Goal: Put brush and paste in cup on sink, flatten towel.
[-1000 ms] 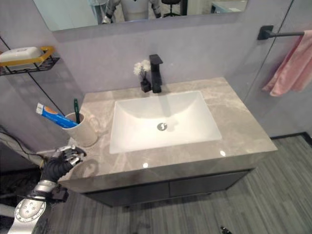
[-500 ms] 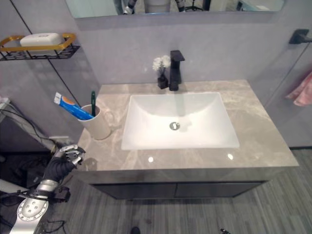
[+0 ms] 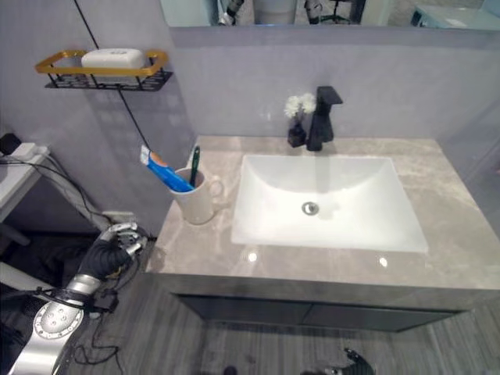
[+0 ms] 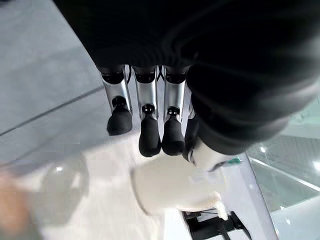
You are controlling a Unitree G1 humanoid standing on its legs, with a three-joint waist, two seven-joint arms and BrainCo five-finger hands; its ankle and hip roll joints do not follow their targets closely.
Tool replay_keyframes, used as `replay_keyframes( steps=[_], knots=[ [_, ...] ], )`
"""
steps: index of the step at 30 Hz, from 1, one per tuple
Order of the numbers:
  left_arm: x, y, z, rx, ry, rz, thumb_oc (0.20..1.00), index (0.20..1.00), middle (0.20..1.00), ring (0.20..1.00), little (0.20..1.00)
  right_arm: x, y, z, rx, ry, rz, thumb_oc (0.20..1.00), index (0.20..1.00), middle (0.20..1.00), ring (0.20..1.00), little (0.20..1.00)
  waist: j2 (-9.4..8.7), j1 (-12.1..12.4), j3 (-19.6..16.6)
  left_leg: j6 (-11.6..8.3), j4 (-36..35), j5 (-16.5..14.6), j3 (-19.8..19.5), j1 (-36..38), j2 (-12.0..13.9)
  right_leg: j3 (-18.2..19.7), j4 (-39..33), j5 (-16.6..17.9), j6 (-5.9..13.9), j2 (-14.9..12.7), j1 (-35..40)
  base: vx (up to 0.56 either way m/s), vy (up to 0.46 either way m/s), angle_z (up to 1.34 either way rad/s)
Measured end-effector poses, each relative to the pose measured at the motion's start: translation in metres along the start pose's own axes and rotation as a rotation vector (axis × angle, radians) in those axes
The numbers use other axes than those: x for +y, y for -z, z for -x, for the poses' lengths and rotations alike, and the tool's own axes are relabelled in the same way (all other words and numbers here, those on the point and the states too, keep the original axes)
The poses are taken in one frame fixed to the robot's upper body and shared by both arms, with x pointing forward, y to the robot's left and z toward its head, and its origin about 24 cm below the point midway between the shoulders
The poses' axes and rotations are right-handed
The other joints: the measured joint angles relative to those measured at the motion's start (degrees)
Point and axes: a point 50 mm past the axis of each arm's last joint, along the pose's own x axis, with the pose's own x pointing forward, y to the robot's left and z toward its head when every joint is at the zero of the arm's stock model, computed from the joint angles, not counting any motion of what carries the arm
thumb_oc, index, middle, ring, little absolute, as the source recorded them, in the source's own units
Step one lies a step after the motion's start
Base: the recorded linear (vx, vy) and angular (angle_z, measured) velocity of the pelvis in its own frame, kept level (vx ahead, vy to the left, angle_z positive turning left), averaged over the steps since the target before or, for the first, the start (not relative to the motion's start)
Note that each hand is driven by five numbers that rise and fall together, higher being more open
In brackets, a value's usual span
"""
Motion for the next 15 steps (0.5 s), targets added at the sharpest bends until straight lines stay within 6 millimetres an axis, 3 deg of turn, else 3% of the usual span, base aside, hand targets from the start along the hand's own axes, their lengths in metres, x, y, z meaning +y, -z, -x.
replay_keyframes(
  steps=[1,4,6,11,15],
  knots=[
    [0.006,0.002,0.006,0.018,-0.026,-0.009,0.2,0.2,0.2,0.2,0.2,0.0,0.001,0.0,0.004,-0.001,-0.001,1.0,1.0,1.0,1.0,1.0,-0.81,0.4,0.0,-0.22,0.1,-0.5,0.7,0.2,-0.7,-4.3,-4.5,0.7,0.3,-1.1,-0.9,0.1,-0.12,-0.29],
    [0.008,0.006,0.011,0.035,-0.043,-0.001,0.2,0.2,0.2,0.2,0.2,-0.001,0.007,0.003,0.018,0.001,-0.001,1.0,1.0,1.0,1.0,1.0,-0.9,-0.5,0.2,-0.74,1.9,-1.2,0.0,0.4,-0.9,-2.6,-12.6,4.4,1.48,0.1,-0.3,0.07,-0.122,0.15],
    [0.009,0.011,0.017,0.062,-0.058,0.005,0.2,0.2,0.2,0.2,0.2,0.002,0.008,0.003,0.02,-0.01,-0.003,1.0,1.0,1.0,1.0,1.0,-2.22,0.5,0.2,-2.25,2.1,-2.3,0.0,2.2,-0.9,-3.0,-16.0,8.6,1.12,0.0,1.6,0.09,-0.216,0.1],
    [0.0,0.024,0.033,0.126,-0.066,0.06,0.2,0.2,0.2,0.2,0.2,-0.016,0.009,0.006,0.023,0.022,0.019,1.0,1.0,1.0,1.0,1.0,0.91,0.5,-1.2,-4.84,0.4,-2.6,-1.1,4.0,5.2,-6.0,-21.6,9.9,-1.44,6.4,6.0,0.06,-0.136,0.09],
    [0.0,0.023,0.031,0.117,-0.062,0.062,0.2,0.2,0.2,0.2,0.2,-0.037,0.015,0.011,0.045,0.075,0.028,1.0,1.0,1.0,1.0,1.0,1.86,0.1,-2.1,-5.18,0.1,-2.4,-1.3,3.5,7.4,-7.6,-22.7,9.6,-2.91,8.4,6.6,0.06,-0.096,0.1]
  ],
)
